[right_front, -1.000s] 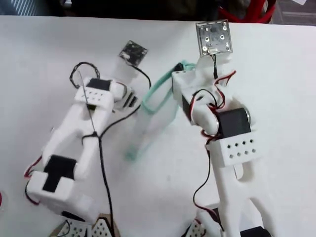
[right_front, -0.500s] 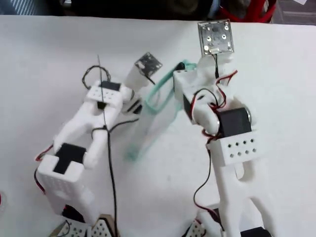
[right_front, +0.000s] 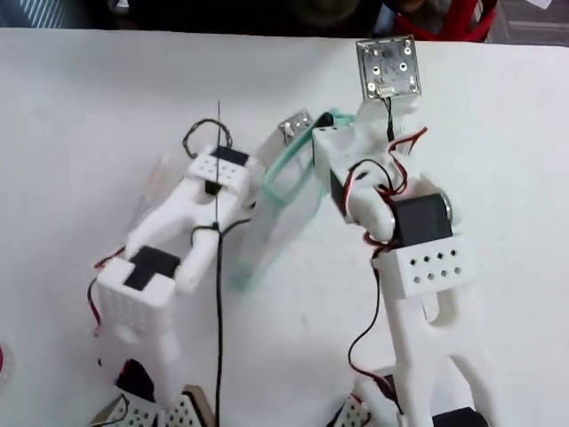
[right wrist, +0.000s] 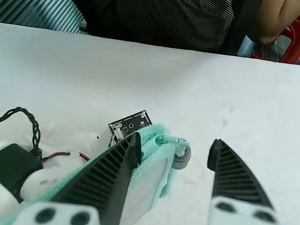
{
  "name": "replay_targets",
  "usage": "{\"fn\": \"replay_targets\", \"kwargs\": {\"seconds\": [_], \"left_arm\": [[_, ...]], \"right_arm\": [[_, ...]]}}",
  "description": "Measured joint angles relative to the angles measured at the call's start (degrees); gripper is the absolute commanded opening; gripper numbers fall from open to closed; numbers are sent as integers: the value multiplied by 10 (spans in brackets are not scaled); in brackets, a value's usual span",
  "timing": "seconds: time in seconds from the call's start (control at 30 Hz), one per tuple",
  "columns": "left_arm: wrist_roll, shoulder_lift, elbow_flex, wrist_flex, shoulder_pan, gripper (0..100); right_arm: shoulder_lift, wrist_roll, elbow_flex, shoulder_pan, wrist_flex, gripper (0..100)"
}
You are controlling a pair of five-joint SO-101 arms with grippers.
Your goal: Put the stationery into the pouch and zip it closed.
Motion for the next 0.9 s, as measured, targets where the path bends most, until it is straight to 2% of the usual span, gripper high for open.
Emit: {"fn": "replay_targets", "kwargs": {"seconds": [0.1, 0.27, 0.5, 0.9], "left_arm": [[-1, 51, -80, 59, 0, 251], [-2, 102, -166, 127, 9, 147], [-2, 108, -176, 132, 17, 56], [-2, 95, -186, 200, -4, 27]], "right_arm": [[0, 0, 0, 0, 0, 240], [0, 0, 0, 0, 0, 240], [0, 0, 15, 0, -14, 240], [0, 0, 16, 0, -14, 240]]}}
